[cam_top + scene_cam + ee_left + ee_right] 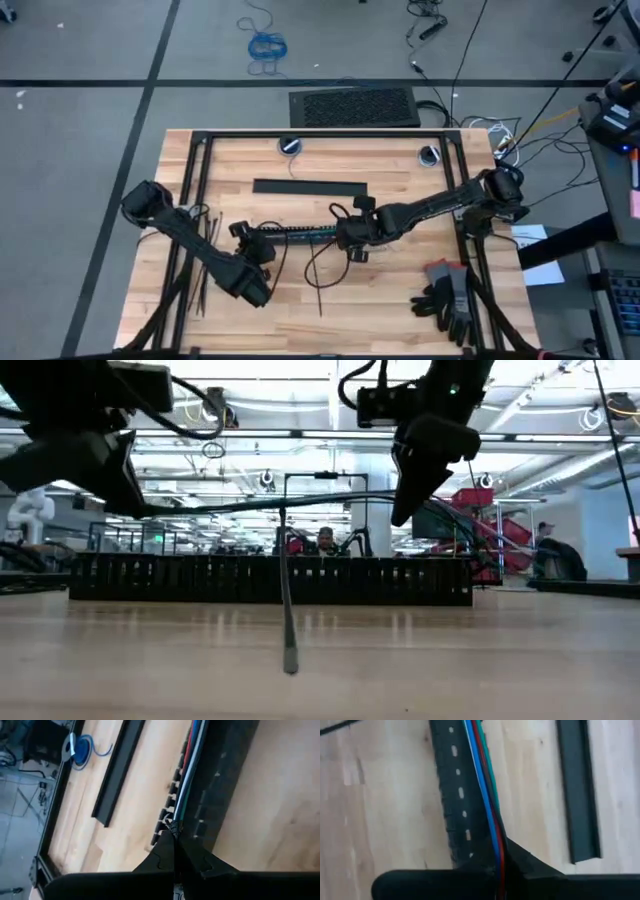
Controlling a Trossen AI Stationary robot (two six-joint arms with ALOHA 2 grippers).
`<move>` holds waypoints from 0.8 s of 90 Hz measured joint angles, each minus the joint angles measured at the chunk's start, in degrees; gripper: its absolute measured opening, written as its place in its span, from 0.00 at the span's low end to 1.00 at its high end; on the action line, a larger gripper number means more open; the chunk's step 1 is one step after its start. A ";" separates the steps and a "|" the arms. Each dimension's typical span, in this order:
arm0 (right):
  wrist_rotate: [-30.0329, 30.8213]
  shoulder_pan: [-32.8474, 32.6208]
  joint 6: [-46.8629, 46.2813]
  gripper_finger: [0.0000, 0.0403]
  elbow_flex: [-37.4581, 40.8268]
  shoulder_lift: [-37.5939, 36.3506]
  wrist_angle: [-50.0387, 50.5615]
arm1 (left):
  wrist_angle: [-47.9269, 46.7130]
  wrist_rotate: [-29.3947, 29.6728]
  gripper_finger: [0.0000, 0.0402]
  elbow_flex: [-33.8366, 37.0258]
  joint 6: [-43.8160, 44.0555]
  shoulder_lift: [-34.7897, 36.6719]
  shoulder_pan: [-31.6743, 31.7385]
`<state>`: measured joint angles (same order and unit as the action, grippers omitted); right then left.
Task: Ziptie cables
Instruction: Put the cable wires into the cable duct
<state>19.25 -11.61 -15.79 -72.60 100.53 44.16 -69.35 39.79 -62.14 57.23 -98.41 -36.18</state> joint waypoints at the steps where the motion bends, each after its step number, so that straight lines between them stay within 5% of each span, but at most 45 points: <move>1: -0.11 0.05 0.00 0.00 0.19 0.00 -0.23 | 0.31 -0.29 0.01 0.16 -0.37 0.00 0.07; 72: -4.66 2.63 0.46 0.00 9.99 0.00 -10.22 | 6.35 -2.99 0.06 4.17 -8.63 -0.09 4.45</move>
<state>14.59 -8.97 -15.33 -62.61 100.53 33.93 -63.00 36.80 -57.98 48.60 -98.50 -31.73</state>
